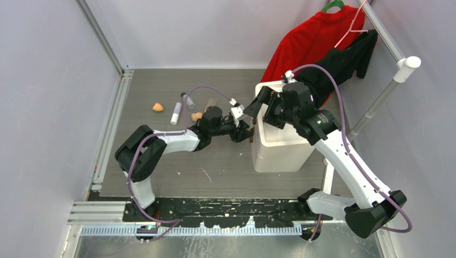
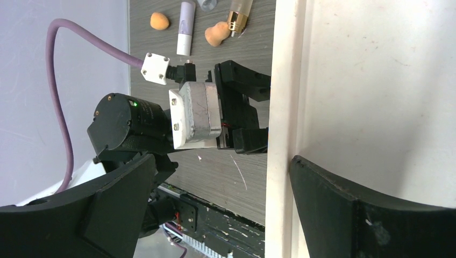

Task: Organize the makeup

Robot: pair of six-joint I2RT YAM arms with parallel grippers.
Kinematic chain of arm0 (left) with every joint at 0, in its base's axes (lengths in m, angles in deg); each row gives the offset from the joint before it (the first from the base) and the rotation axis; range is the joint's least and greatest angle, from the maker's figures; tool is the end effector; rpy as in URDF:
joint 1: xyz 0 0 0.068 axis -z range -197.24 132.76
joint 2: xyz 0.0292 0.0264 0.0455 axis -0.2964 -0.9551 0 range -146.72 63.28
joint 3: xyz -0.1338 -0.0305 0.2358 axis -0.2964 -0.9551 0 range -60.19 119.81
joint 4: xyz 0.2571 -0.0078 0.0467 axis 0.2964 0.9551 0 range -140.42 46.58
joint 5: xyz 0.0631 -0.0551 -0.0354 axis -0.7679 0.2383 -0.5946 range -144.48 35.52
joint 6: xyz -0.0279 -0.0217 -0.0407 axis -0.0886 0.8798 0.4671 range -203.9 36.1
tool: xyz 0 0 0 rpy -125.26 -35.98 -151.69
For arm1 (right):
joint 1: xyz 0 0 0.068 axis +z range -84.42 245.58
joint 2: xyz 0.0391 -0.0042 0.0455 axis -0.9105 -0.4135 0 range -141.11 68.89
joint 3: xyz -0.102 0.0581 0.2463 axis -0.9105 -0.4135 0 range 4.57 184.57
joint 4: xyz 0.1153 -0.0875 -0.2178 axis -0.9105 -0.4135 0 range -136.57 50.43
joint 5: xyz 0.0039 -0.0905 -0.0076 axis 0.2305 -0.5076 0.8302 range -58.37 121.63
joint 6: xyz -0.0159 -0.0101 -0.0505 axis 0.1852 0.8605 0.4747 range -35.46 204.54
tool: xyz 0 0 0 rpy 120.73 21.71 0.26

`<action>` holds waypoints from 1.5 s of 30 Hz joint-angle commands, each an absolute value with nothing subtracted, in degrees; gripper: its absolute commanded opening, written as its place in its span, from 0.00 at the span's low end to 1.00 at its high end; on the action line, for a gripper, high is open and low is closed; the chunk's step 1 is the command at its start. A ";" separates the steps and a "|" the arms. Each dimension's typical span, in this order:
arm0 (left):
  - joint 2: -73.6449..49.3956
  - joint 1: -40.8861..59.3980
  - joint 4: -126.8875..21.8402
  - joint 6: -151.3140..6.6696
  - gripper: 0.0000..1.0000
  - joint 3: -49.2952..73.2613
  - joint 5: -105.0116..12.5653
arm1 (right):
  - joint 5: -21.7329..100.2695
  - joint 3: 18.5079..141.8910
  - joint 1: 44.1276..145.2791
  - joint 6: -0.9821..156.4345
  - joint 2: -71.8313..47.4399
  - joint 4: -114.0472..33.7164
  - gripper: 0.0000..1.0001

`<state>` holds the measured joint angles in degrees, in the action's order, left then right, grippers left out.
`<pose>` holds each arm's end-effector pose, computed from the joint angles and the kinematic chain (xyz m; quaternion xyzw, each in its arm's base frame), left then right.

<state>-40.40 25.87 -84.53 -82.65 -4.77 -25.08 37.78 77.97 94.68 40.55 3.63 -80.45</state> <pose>0.2743 -0.2809 0.2016 0.4183 0.6569 -0.4098 0.4749 0.2040 0.1179 0.3884 0.0881 0.8724 0.3228 0.3563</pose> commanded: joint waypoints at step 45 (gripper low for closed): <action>-6.78 20.11 -75.56 -81.18 0.00 -24.59 -56.32 | 34.54 79.04 94.71 42.15 3.93 -80.70 1.00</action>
<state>-10.82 22.13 -75.96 -80.92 -23.85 -52.44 35.31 78.08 94.66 41.10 3.63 -81.44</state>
